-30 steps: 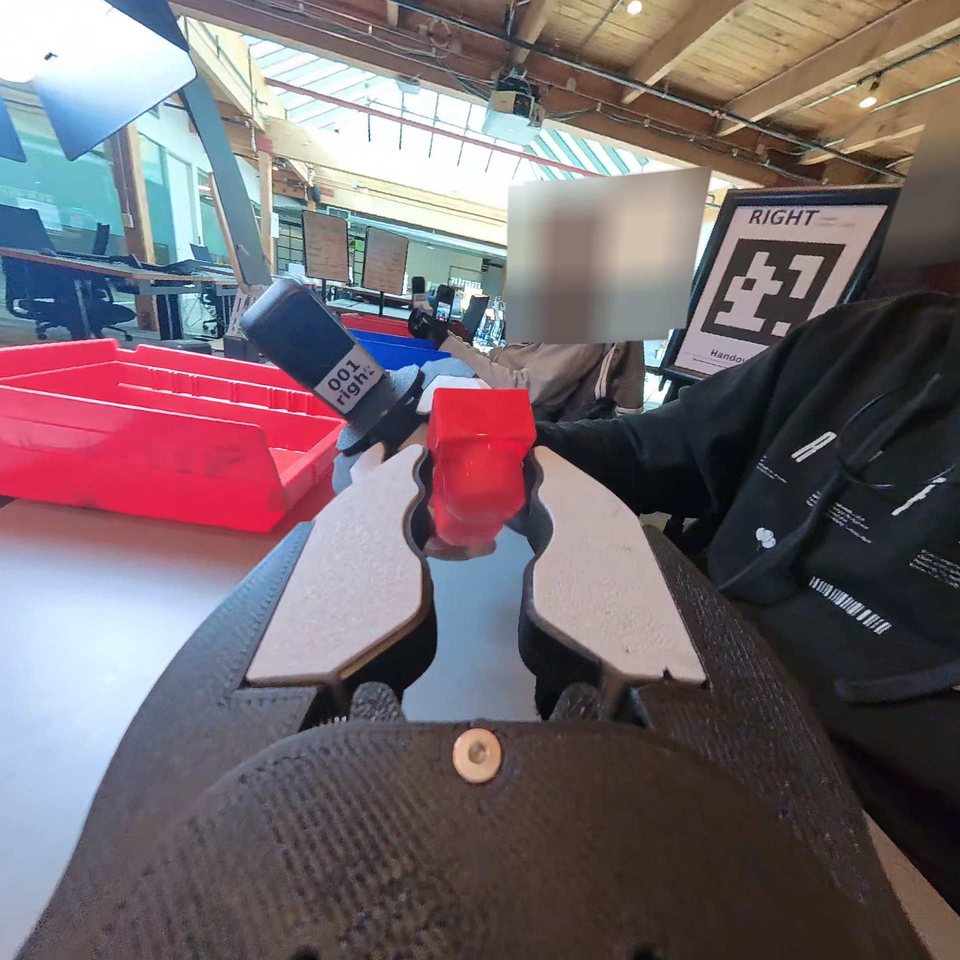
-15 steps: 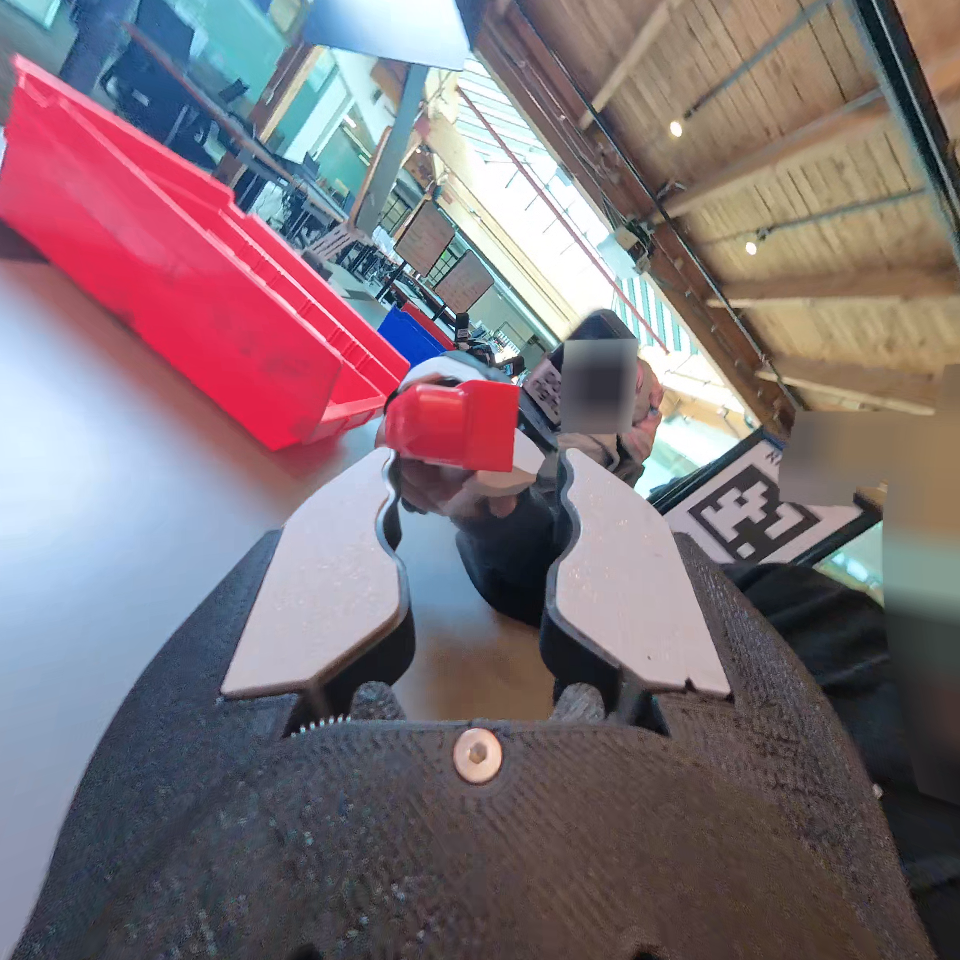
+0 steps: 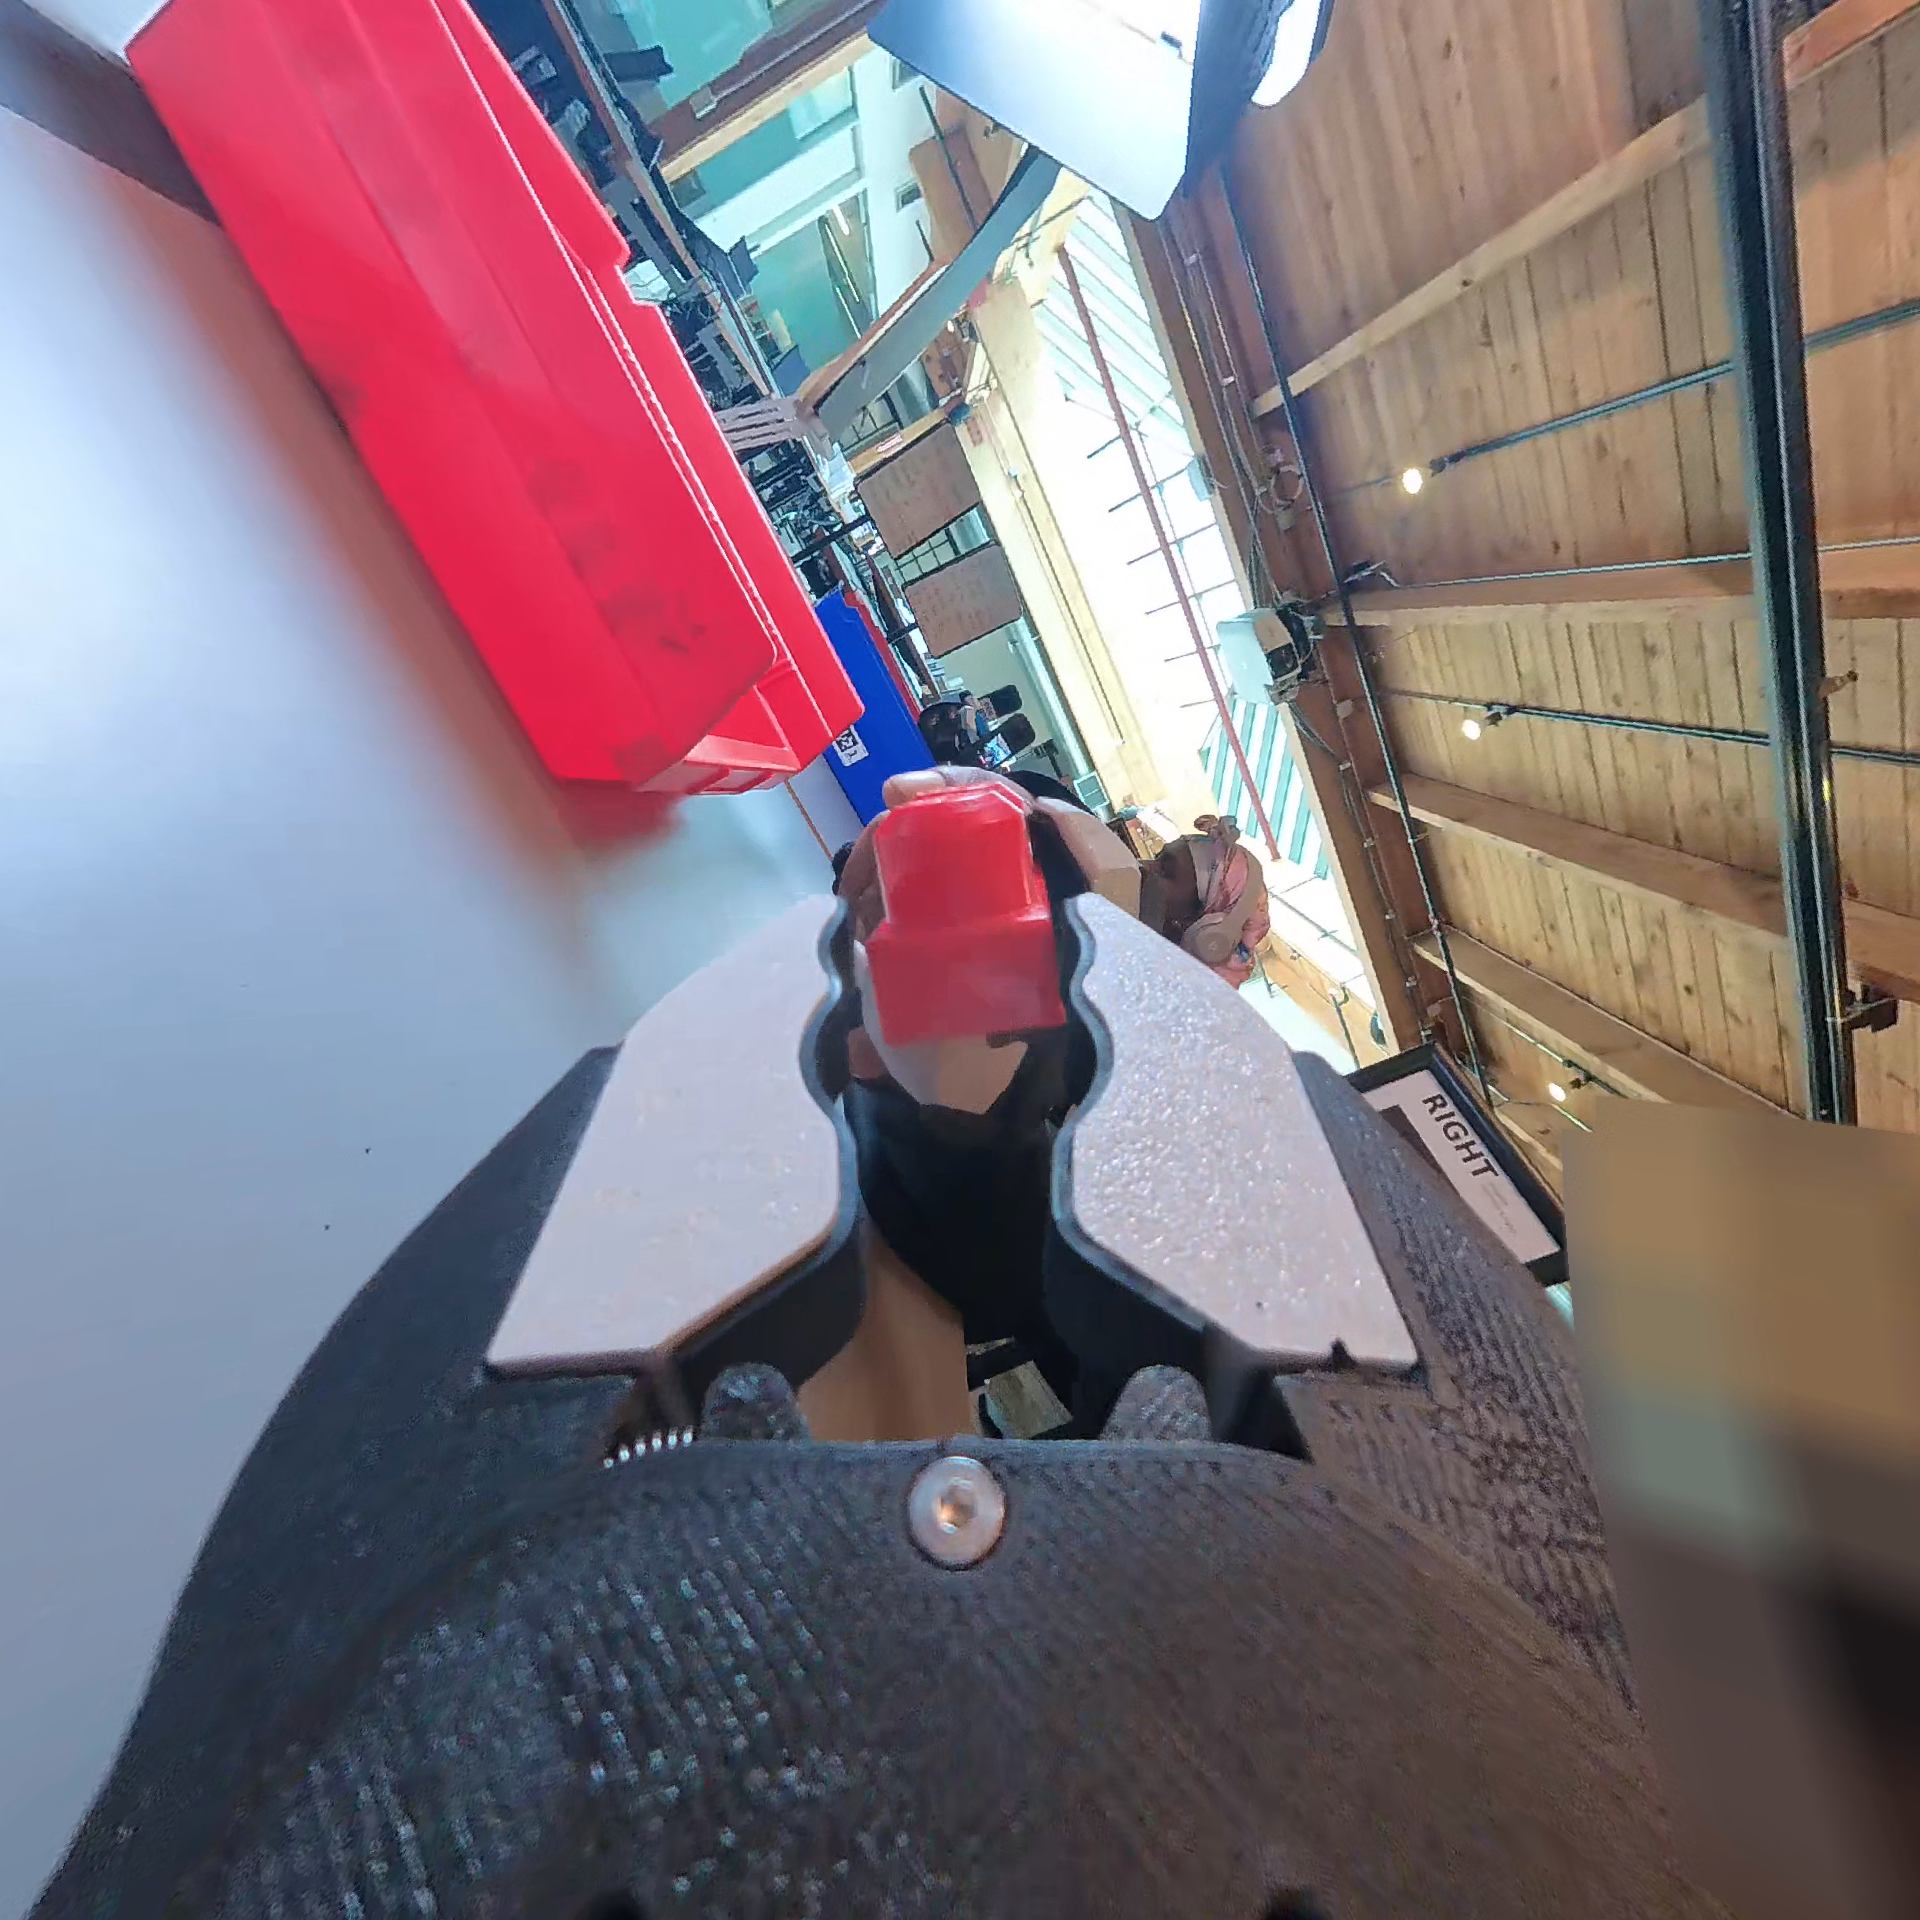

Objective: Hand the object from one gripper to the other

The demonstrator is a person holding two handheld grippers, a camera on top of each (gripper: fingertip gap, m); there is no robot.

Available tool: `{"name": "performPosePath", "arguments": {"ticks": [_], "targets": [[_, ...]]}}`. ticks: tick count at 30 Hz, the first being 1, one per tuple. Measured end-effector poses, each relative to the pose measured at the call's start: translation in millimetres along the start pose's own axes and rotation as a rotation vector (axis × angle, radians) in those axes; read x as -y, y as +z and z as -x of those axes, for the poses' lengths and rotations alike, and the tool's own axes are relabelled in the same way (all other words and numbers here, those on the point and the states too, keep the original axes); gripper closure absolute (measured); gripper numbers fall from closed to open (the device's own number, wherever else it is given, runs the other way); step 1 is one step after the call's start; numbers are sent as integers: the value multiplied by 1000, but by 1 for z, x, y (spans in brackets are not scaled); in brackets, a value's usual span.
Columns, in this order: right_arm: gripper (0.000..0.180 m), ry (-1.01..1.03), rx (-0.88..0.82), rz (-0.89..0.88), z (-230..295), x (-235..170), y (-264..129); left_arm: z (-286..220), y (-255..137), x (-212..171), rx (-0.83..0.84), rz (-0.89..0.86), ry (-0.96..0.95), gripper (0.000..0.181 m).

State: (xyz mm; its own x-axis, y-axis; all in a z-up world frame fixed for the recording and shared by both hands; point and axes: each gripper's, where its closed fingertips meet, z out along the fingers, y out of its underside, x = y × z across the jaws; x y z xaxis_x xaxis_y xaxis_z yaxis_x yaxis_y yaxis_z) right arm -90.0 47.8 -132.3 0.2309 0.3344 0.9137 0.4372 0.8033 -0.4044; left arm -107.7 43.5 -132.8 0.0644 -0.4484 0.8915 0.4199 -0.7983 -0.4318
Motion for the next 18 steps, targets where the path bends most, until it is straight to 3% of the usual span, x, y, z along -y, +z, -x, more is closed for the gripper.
{"name": "performPosePath", "arguments": {"ticks": [5, 8, 13, 18], "targets": [[135, -1, -10, 4, -1, -1, 1, -1, 0, -2, 14, 20, 55, 146], [135, 153, 32, -10, -3, -1, 2, -1, -1, 2, 47, 3, 155, 146], [125, 793, 238, -98, -13, 6, 0, -16, -10, 14, 41, -37, 424, 146], [122, 1418, 685, -228, -2, 30, -10, -45, -13, 2, -15, -33, 861, 146]]}}
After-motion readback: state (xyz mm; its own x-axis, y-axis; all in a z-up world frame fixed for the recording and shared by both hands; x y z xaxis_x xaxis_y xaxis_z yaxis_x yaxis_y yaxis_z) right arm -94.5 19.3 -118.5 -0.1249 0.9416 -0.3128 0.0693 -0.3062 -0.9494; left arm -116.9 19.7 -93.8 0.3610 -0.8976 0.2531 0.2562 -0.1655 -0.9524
